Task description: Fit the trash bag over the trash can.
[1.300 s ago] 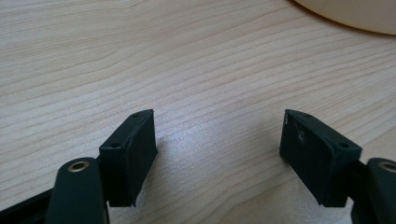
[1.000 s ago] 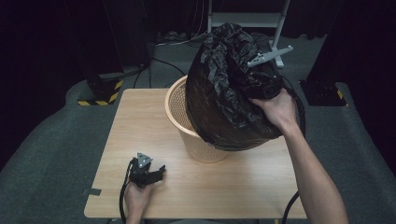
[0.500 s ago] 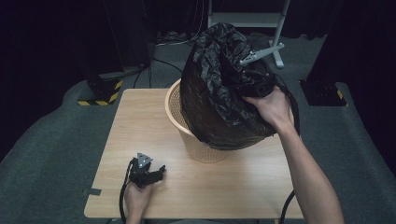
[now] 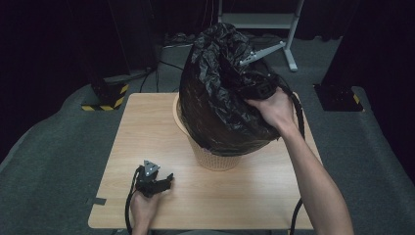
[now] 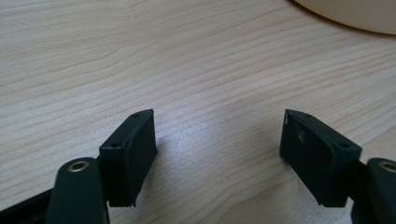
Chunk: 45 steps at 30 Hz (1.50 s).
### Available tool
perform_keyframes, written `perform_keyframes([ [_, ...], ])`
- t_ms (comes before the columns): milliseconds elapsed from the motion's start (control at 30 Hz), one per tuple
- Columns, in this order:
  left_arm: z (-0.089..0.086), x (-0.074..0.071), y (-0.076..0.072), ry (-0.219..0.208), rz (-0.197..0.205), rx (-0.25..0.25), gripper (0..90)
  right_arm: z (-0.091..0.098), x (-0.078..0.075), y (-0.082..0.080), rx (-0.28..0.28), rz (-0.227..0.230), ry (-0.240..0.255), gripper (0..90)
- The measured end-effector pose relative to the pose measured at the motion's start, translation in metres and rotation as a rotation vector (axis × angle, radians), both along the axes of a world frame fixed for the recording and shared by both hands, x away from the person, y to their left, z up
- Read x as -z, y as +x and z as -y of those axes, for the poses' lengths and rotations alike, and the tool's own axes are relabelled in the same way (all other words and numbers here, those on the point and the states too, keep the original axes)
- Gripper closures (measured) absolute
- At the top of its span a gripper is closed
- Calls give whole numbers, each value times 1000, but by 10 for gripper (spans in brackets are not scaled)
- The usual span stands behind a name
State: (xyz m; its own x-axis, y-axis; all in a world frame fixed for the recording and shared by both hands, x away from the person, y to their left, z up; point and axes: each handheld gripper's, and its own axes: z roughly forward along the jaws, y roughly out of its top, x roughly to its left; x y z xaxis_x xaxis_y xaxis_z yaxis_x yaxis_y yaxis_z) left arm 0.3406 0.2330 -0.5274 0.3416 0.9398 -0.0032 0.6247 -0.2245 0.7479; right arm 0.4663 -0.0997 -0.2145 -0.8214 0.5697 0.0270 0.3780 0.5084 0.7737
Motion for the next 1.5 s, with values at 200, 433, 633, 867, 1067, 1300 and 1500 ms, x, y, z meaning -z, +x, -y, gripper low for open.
perform_keyframes([
  [200,0,0,0,0,0,0,271,-10,1,2,-11,-8,-8,891],
  [433,0,0,0,-3,1,-1,271,-18,2,4,-20,-12,-16,891],
  [633,0,0,0,-3,1,-1,271,-24,5,8,-23,-21,-25,891],
  [867,0,0,0,-3,0,0,271,-29,9,11,-25,-34,-38,891],
  [1067,0,0,0,-4,-2,-1,272,-31,12,13,-22,-44,-51,891],
  [1300,0,0,0,-4,-1,-1,273,-34,14,14,-26,-51,-65,891],
  [1500,0,0,0,-4,-1,-2,273,-39,18,16,-32,-61,-80,890],
])
